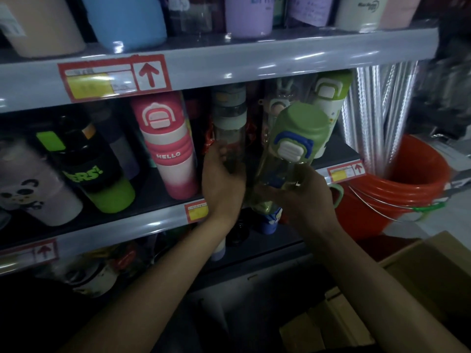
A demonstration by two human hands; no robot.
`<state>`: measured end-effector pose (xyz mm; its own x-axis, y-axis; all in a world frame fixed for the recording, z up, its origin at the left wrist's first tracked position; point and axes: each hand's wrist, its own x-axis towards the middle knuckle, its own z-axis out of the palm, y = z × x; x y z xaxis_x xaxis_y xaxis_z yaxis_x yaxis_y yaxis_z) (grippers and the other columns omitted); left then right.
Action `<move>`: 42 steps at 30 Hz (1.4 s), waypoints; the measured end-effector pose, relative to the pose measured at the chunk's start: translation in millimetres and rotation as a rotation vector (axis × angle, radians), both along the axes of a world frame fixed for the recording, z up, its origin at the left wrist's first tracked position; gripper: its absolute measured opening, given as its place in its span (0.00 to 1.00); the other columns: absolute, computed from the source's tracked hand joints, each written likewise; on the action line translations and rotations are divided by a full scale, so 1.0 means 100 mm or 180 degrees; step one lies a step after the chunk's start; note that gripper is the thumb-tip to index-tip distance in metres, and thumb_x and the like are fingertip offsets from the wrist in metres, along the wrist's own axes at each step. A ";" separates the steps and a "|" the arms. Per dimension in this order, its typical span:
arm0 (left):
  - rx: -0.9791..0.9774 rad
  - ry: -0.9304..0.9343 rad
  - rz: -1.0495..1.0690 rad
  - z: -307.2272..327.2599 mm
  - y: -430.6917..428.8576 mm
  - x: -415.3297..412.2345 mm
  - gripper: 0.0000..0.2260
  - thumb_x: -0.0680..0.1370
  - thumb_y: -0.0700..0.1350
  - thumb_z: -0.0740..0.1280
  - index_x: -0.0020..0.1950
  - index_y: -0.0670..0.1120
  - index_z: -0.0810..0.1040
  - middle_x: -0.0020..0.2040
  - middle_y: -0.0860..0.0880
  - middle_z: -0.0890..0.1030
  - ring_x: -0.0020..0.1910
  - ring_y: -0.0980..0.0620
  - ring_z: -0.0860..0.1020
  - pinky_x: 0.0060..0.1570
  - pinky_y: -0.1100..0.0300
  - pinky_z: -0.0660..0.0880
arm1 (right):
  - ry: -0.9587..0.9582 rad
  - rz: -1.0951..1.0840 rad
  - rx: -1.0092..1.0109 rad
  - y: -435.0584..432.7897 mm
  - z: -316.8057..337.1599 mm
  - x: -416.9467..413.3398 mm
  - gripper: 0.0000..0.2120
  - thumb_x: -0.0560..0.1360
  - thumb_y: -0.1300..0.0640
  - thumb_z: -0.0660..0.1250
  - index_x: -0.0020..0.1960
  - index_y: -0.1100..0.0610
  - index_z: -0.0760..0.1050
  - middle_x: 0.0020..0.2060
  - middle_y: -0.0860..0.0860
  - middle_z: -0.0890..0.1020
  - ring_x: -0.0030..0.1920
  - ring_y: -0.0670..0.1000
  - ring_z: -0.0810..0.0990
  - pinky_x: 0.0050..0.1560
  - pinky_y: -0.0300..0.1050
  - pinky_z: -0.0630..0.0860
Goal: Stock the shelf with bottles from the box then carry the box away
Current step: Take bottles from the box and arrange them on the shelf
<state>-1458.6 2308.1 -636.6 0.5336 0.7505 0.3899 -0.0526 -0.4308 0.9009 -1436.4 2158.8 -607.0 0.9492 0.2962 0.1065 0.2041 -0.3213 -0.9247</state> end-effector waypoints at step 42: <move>-0.0210 0.0608 0.1348 0.00 0.06 0.54 0.31 0.71 0.55 0.78 0.68 0.49 0.70 0.65 0.47 0.76 0.64 0.44 0.75 0.58 0.46 0.74 | 0.0260 0.0210 0.0088 -0.09 0.11 0.14 0.26 0.59 0.43 0.82 0.53 0.50 0.83 0.44 0.46 0.88 0.46 0.50 0.86 0.51 0.59 0.83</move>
<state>-1404.2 2313.8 -636.4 0.2326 0.9376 0.2586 0.2849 -0.3199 0.9036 -1422.8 2149.9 -596.3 0.9335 0.3565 0.0386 0.1475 -0.2837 -0.9475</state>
